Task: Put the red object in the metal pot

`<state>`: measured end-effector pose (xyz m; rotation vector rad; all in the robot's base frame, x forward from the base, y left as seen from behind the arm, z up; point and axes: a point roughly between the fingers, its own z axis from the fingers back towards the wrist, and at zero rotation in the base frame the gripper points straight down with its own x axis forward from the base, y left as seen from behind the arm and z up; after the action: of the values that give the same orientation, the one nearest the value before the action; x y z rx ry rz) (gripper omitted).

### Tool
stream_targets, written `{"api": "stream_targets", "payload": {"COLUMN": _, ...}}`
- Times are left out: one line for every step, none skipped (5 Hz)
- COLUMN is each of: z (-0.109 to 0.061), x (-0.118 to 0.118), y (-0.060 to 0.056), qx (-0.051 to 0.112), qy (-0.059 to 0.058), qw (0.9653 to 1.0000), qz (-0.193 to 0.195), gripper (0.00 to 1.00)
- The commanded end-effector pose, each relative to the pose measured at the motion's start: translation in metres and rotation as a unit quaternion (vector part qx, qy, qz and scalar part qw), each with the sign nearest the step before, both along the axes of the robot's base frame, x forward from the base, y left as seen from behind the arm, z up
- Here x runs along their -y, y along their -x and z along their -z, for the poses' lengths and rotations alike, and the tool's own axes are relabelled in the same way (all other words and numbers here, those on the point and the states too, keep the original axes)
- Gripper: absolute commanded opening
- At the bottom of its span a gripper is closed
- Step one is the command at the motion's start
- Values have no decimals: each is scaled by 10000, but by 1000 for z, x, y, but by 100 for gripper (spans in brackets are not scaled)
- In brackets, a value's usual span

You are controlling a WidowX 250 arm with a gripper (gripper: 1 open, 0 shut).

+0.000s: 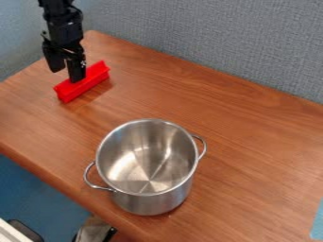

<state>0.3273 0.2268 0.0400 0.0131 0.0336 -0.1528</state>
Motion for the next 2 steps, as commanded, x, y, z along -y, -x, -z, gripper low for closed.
{"api": "stream_targets", "payload": {"z": -18, "x": -12, "y": -5, "qx": 265, "qy": -183, "qw": 9995, "qz": -68, "gripper": 100}}
{"api": "stream_targets", "payload": {"z": -19, "x": -12, "y": -6, "qx": 279, "qy": -188, "qw": 9994, "qz": -54, "gripper": 100}}
